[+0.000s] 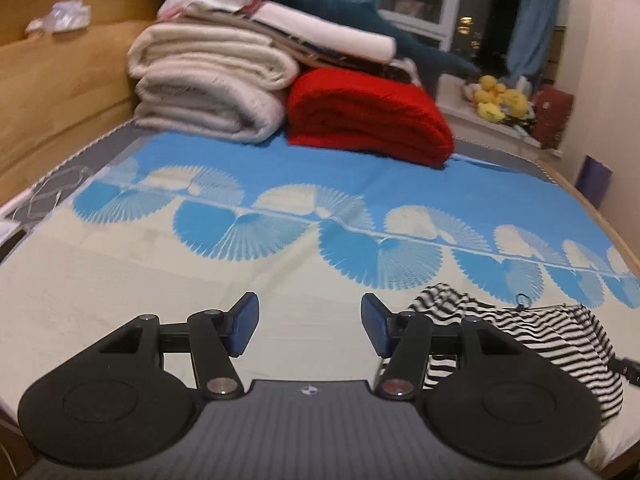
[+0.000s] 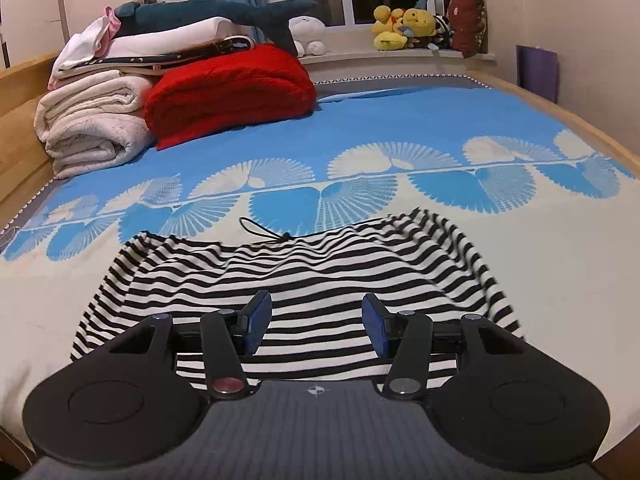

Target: Fold small clothes

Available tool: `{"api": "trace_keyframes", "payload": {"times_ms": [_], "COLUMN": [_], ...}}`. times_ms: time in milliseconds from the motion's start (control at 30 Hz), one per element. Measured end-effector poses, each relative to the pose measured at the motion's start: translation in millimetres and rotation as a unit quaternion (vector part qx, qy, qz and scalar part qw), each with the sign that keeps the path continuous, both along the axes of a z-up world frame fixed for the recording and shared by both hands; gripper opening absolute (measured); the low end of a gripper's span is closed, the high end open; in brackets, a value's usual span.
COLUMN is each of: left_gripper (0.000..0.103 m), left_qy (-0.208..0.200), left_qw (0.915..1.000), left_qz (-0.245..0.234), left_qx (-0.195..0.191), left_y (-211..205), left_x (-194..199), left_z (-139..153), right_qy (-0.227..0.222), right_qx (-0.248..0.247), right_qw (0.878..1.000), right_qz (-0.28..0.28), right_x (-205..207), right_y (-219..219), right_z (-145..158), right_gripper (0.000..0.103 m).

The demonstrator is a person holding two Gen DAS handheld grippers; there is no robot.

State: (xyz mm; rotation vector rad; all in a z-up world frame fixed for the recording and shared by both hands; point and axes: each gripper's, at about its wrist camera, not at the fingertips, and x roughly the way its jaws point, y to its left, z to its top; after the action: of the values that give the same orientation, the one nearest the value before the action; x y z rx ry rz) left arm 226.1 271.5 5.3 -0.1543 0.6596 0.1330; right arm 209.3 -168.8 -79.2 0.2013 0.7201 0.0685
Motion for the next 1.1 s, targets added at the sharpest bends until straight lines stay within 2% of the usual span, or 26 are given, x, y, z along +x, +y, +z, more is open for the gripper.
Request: {"api": "trace_keyframes", "payload": {"times_ms": [33,133,267,367,400,467,600,633,667,767,833,933,1033,1100], "left_gripper": [0.062,0.062,0.062,0.062,0.062,0.062,0.062,0.062,0.062,0.062,0.062,0.062,0.062,0.062], "left_qy": [0.002,0.008,0.023,0.03,0.028,0.028,0.035,0.037,0.037,0.039,0.037,0.035,0.032,0.031], "left_qw": [1.0,0.9993,0.9954,0.9906,0.9895,0.9883,0.9863,0.9859,0.9855,0.9841,0.9836,0.9831,0.9835,0.9839], "left_qz": [0.006,0.034,0.076,0.104,0.114,0.129,0.141,0.143,0.146,0.151,0.154,0.155,0.155,0.153], "left_qx": [-0.005,-0.015,-0.055,-0.084,-0.084,-0.077,-0.077,-0.079,-0.079,-0.085,-0.088,-0.091,-0.088,-0.088], "left_y": [2.9,16.5,44.1,69.2,76.8,88.0,106.3,110.3,113.7,122.0,125.0,126.9,127.8,128.0], "left_x": [0.8,2.5,-2.5,-10.8,-14.5,-19.2,-25.3,-26.7,-28.3,-33.0,-35.1,-36.3,-36.8,-37.4], "left_z": [-1.8,-4.4,-10.3,-13.4,-13.2,-12.4,-15.2,-15.7,-16.1,-16.8,-16.5,-15.0,-12.4,-11.2], "right_qy": [0.002,0.002,0.009,0.001,0.001,0.002,-0.009,-0.011,-0.01,-0.011,0.006,0.021,0.003,0.012], "right_qx": [-0.004,-0.018,-0.019,-0.023,-0.02,-0.014,-0.042,-0.049,-0.057,-0.115,-0.145,-0.209,-0.219,-0.205], "right_qw": [1.0,0.999,0.996,0.988,0.985,0.977,0.955,0.948,0.942,0.917,0.902,0.88,0.875,0.877], "right_qz": [0.005,0.028,0.085,0.151,0.169,0.214,0.293,0.313,0.331,0.381,0.407,0.425,0.431,0.434], "right_x": [0.9,5.0,7.3,3.4,1.6,-2.2,-14.2,-17.0,-18.7,-23.2,-22.2,-23.2,-23.1,-15.4], "right_y": [4.2,18.5,46.3,85.8,99.6,131.2,198.4,215.2,229.9,275.7,295.5,319.0,327.2,326.1], "right_z": [-1.4,-4.7,-7.7,-9.2,-10.5,-13.8,-22.3,-25.0,-28.4,-44.4,-57.5,-79.0,-78.8,-77.8], "right_gripper": [0.051,0.034,0.034,0.034,0.034,0.034,0.034,0.036,0.043,0.048,0.048,0.048,0.046,0.031]}}
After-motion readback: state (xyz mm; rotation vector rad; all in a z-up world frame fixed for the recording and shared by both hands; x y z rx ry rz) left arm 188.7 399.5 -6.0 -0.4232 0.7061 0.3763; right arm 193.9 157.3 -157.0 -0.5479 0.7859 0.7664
